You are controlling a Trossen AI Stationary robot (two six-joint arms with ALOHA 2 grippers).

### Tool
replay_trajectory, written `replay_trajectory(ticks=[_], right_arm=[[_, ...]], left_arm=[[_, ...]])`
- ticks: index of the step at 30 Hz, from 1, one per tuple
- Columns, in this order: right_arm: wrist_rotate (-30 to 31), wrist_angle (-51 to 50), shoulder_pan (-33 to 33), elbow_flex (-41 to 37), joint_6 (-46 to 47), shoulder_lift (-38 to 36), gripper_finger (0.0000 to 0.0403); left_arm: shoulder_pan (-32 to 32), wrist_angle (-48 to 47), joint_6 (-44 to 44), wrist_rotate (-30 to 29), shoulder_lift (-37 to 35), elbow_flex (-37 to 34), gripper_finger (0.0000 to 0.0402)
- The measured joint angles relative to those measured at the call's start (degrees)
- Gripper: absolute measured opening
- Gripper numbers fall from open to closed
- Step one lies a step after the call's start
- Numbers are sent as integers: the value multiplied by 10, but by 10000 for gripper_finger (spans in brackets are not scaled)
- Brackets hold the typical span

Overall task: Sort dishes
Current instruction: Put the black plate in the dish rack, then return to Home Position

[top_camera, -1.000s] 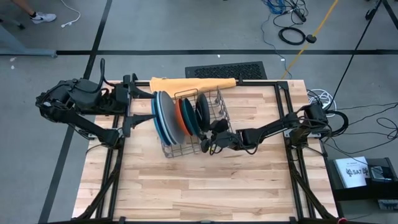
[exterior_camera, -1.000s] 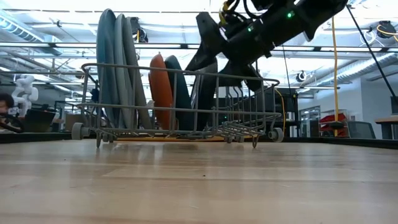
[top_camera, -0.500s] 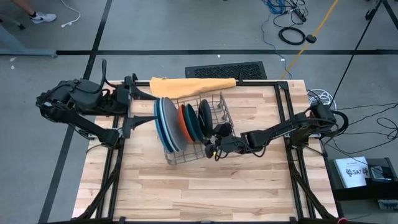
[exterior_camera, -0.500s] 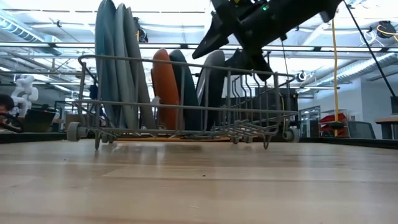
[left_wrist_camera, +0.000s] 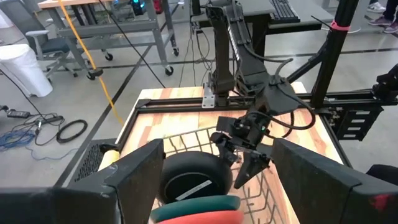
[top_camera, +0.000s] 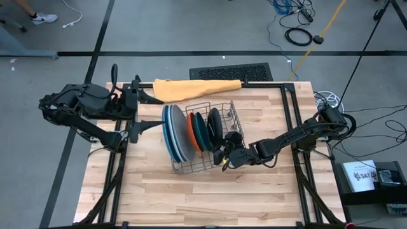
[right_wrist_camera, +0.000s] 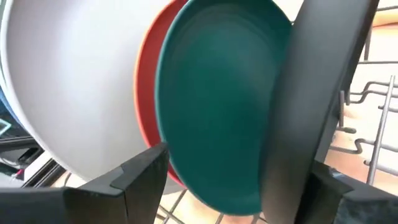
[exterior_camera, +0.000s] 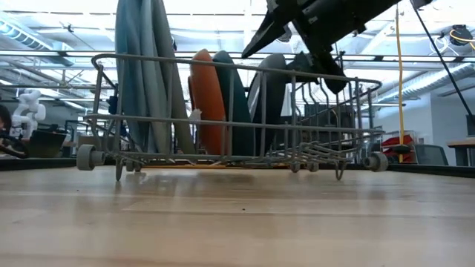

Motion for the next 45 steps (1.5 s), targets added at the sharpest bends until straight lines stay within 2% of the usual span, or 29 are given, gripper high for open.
replay_trajectory(ticks=[6, 10, 13, 19, 26, 30, 34, 37, 41, 45], right_arm=[[19, -20, 19, 0, 23, 0, 264], [72, -86, 25, 0, 44, 3, 256], [131, -114, 28, -1, 38, 5, 252], [297, -72, 40, -1, -38, 4, 257], [392, -46, 33, -1, -105, 5, 254], [482, -42, 26, -1, -162, 4, 254], [481, -29, 3, -1, -233, 4, 254], [469, -20, -9, -1, -247, 3, 254], [463, -17, 4, 3, -254, 3, 254], [447, -18, 34, 35, -330, 3, 254]], left_arm=[[0, 0, -2, 0, 2, 0, 299], [0, 0, -2, 1, 2, 0, 299], [0, 0, -2, 1, 2, 0, 299], [0, 0, -2, 1, 3, 0, 299], [0, 0, 0, 1, 3, 0, 299], [0, 2, 0, 1, 3, 0, 299], [0, 6, 1, 1, 5, 0, 299], [0, 6, 0, 1, 6, 0, 299], [0, 5, 0, 1, 6, 0, 299], [0, 5, 1, 1, 6, 0, 299]])
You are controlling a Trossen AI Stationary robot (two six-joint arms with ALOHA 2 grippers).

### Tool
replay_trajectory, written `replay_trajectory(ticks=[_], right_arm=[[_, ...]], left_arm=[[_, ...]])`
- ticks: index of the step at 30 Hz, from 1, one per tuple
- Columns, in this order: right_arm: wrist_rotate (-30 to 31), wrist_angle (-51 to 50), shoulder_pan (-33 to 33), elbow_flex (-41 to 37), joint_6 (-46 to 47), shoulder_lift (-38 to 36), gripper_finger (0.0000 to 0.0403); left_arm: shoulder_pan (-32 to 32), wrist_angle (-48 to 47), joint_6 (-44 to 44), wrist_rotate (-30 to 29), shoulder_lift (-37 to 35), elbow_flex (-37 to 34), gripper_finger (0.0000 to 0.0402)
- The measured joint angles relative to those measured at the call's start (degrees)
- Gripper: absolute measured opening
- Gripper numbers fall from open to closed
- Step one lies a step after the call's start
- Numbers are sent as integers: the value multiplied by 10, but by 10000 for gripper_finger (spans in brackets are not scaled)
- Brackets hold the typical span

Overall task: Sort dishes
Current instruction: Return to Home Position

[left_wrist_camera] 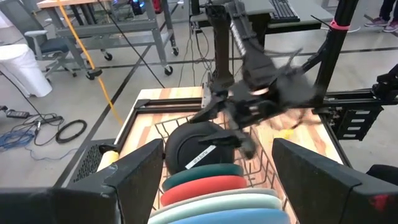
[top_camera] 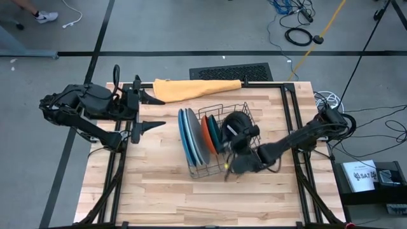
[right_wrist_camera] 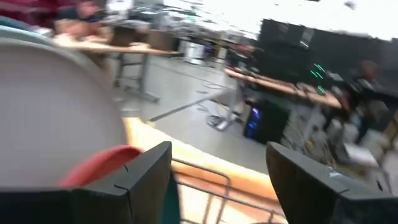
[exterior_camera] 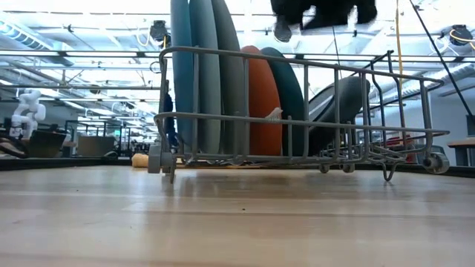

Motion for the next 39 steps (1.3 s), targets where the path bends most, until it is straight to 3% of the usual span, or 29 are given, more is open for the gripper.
replay_trajectory(ticks=[5, 8, 11, 14, 17, 19, 21, 22, 26, 29, 35, 39], right_arm=[[-38, 3, 83, 92, -239, 0, 254], [-104, 1, 144, 136, -363, 0, 253], [-169, -2, 198, 150, -412, -11, 240], [-193, -8, 237, 143, -404, -34, 191], [-181, -9, 272, 122, -399, -46, 100], [-157, -13, 294, 93, -407, -55, 32], [-131, -4, 312, 54, -395, -73, 14], [-123, -1, 320, 33, -375, -89, 11], [-152, 59, 343, -73, -325, -168, 2], [-193, 196, 353, -173, -379, -230, 1], [-267, 492, 377, -370, -527, -361, 1], [-264, 572, 395, -466, -543, -453, 0]], left_arm=[[-3, 25, 9, -1, -2, -18, 299], [-24, 112, 28, -10, -14, -80, 299], [-45, 215, 50, -10, -28, -166, 290], [-70, 306, 56, -15, -39, -257, 251], [-103, 379, 55, -25, -49, -337, 170], [-129, 407, 44, -59, -61, -376, 93], [-163, 442, 44, -107, -81, -412, 27], [-182, 466, 50, -135, -94, -429, 16], [-251, 572, 122, -206, -159, -496, 3], [-270, 621, 163, -229, -211, -557, 2], [-263, 648, 133, -236, -313, -671, 1], [-263, 652, 113, -246, -372, -735, 1]])
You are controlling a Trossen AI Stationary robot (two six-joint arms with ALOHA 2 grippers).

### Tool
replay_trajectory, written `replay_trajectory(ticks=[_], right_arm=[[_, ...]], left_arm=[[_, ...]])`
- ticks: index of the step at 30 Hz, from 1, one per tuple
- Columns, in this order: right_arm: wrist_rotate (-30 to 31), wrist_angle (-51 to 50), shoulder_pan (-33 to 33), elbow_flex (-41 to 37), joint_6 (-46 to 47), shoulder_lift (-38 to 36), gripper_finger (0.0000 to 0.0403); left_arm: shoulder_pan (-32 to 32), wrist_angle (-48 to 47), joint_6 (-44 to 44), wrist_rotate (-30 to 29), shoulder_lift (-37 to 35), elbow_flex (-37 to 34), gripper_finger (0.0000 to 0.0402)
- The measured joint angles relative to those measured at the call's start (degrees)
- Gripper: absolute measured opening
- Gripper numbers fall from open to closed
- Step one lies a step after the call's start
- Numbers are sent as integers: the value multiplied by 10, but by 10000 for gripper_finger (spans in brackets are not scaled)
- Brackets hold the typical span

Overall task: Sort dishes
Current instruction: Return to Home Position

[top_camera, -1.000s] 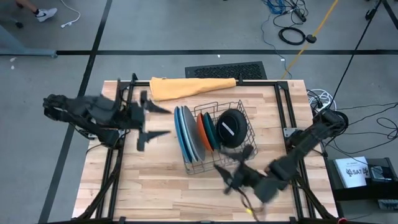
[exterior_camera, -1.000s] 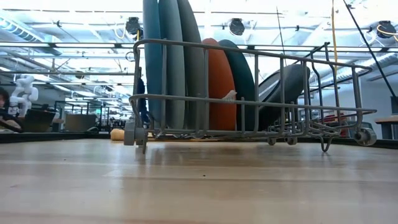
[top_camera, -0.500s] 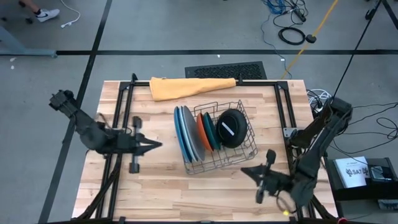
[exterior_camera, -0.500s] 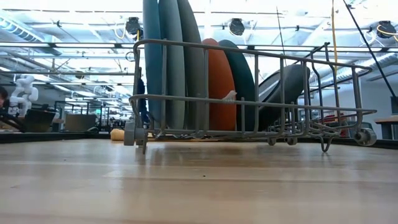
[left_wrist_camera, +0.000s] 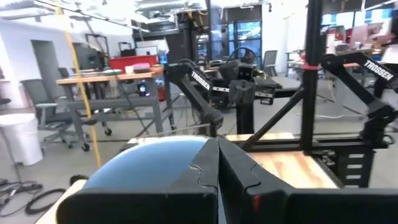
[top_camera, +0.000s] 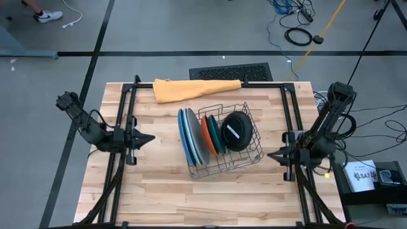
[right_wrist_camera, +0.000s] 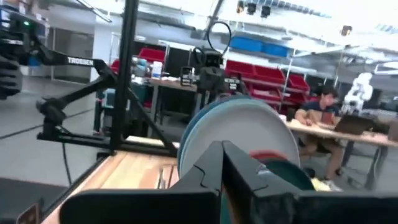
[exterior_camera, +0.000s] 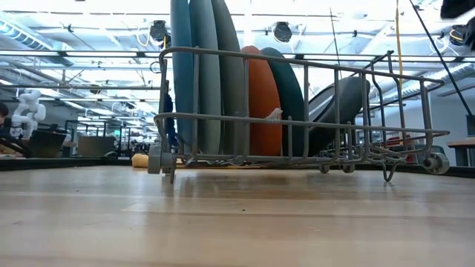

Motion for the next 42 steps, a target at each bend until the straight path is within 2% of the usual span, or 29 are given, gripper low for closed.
replay_trajectory(ticks=[6, 9, 14, 20, 23, 27, 32, 38, 42], right_arm=[[18, -3, 39, -100, 6, -113, 0], [89, -73, 65, -102, 6, -168, 0], [103, -175, 119, -102, 2, -257, 0], [132, -423, 147, -102, 177, -343, 0], [155, -524, 146, -102, 266, -378, 0], [152, -638, 146, -102, 358, -410, 0], [145, -638, 147, -102, 367, -409, 0], [230, -661, 147, -101, 418, -402, 0], [230, -660, 147, -101, 418, -402, 0]], left_arm=[[0, -7, 24, -12, -71, -60, 0], [0, -2, 31, -17, -99, -96, 0], [0, 25, 33, -21, -145, -160, 0], [0, 111, 23, -17, -198, -266, 0], [0, 70, -4, -11, -215, -276, 0], [0, 24, 3, -7, -224, -276, 0], [4, -28, 2, -29, -227, -276, 0], [9, -73, -50, -35, -225, -276, 0], [9, -72, -74, -31, -223, -276, 0]])
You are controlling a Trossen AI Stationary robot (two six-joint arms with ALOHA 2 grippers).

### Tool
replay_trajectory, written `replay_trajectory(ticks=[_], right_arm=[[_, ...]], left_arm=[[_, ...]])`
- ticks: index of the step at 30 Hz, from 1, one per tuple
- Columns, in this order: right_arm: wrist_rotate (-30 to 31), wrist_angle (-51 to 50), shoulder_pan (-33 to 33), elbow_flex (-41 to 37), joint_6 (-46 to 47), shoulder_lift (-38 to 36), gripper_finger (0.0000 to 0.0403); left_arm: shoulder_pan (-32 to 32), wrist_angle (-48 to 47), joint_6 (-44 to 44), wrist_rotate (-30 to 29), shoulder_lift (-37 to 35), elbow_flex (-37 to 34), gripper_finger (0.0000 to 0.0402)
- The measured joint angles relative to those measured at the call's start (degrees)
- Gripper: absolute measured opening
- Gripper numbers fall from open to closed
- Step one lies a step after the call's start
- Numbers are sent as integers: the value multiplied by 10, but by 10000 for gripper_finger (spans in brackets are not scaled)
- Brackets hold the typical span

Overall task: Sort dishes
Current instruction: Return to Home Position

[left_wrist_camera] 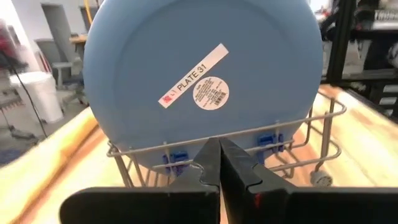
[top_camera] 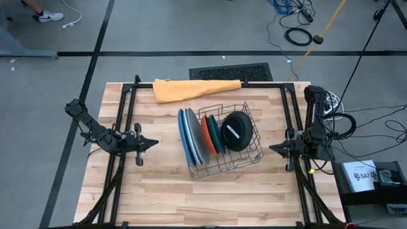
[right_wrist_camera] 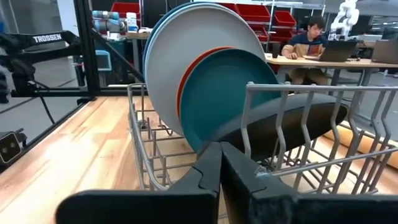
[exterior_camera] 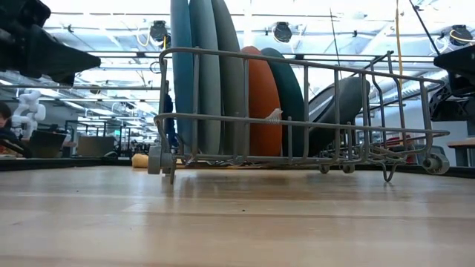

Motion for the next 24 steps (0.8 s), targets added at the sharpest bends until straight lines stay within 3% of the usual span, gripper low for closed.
replay_trajectory(ticks=[5, 12, 24], right_arm=[[-1, 4, 0, 0, 0, 0, 5], [-1, 7, 0, 0, 0, 0, 6], [-1, 9, 0, 0, -1, 0, 6]], left_arm=[[0, 0, -36, 2, 0, 0, 0], [0, 0, 76, 2, 0, 0, 0], [0, 0, 78, 2, 0, -1, 0]])
